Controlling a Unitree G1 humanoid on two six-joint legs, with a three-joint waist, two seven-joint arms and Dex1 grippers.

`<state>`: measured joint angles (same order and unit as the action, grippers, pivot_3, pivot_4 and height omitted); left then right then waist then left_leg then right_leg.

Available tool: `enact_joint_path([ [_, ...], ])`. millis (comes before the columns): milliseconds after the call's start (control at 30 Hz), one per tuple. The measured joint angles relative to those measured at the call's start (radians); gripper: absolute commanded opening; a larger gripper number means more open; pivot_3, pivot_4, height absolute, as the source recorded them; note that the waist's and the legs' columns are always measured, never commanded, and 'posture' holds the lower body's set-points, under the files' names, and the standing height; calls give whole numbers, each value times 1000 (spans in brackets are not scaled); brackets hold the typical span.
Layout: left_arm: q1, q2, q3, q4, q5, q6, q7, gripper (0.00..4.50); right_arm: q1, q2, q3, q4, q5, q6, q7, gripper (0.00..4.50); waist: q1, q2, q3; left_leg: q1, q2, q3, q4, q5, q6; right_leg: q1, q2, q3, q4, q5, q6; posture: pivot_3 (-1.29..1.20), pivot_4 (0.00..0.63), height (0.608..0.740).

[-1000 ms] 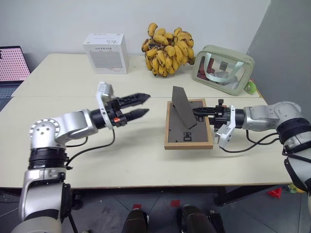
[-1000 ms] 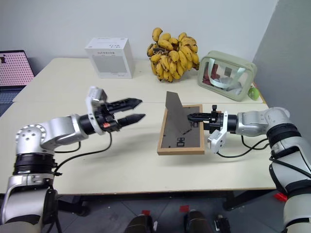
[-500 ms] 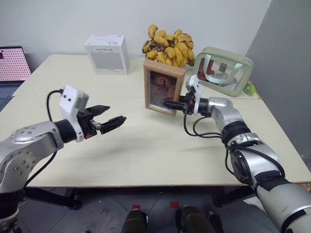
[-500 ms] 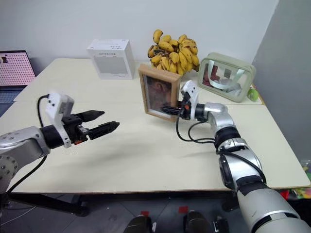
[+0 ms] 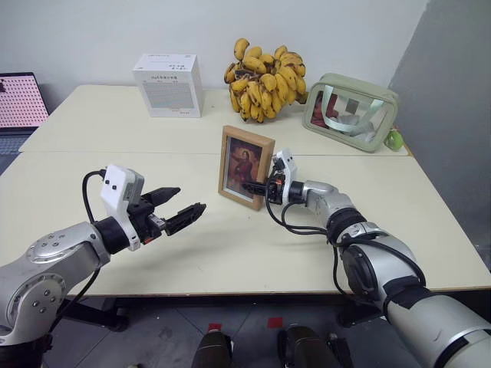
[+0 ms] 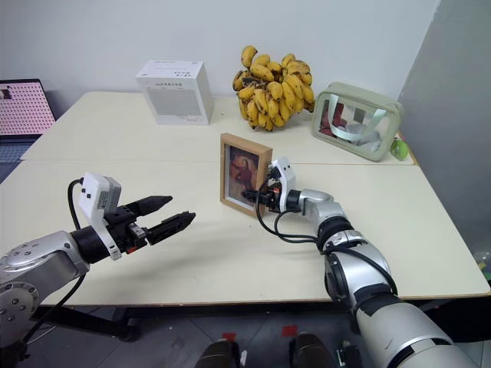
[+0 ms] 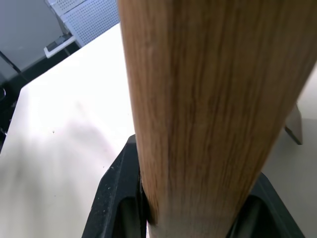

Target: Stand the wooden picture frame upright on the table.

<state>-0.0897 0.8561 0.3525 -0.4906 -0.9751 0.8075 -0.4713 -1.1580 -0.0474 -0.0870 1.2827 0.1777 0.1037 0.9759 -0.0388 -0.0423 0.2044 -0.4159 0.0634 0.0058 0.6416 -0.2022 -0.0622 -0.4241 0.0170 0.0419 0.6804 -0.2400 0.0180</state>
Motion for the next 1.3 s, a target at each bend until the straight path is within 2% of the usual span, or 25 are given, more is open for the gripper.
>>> enact_joint_path([
  [67, -13, 0, -1, 10, 3, 5, -2, 4500, 0, 9, 0, 0, -2, 1, 2, 2325, -2, 0, 0, 0, 0, 0, 0, 0, 0, 0, 0, 0, 0, 0, 0, 0, 150, 740],
  [167, -34, 2, -1, 17, 15, 14, -11, 4500, 3, 18, 0, 1, -9, -2, 1, 3189, -3, 0, 0, 0, 0, 0, -1, 0, 0, 0, 0, 0, -1, 0, 0, 0, 150, 740],
  [367, -64, 4, -23, 60, 55, 17, -44, 4500, 23, 15, 9, 1, -41, -20, -1, 4419, -3, 0, 0, 0, 0, 0, -1, 0, 0, 0, 0, -1, -1, 0, 0, 0, 150, 740],
  [500, -105, 4, -44, 71, 70, 19, -64, 4500, 33, -6, 9, -4, -42, -17, 10, 4419, -3, 0, 0, 0, 0, 0, -1, 0, 0, 0, 0, 0, -1, 0, 0, 0, 150, 740],
  [733, -164, -14, -89, 142, 126, 12, -95, 4500, 105, -110, 10, -92, -41, 40, 57, 4419, 0, 0, 0, -1, 0, 0, -1, 0, 0, 0, 0, 0, -1, 0, 0, 0, 150, 740],
  [1000, -233, -30, -132, 210, 186, 3, -140, 4500, 326, -256, 25, -519, -16, 253, 94, 4419, 4, 0, 0, -1, -1, 0, -2, 0, 0, -1, 0, 0, -1, 0, 0, 0, 150, 740],
  [1100, -247, -32, -141, 237, 211, -4, -157, 4500, 459, -364, 26, -802, 27, 405, 93, 4419, 8, 1, 0, -1, -1, 1, -2, 0, 0, -1, 0, 0, -1, -1, 1, 0, 150, 740],
  [1300, -277, -30, -155, 279, 249, -8, -208, 4500, 569, -468, 1, -1114, 123, 609, 74, 4419, -2, 1, 0, 0, 0, 1, -2, 0, 0, -1, 0, 1, -1, -1, 1, 0, 150, 740],
])
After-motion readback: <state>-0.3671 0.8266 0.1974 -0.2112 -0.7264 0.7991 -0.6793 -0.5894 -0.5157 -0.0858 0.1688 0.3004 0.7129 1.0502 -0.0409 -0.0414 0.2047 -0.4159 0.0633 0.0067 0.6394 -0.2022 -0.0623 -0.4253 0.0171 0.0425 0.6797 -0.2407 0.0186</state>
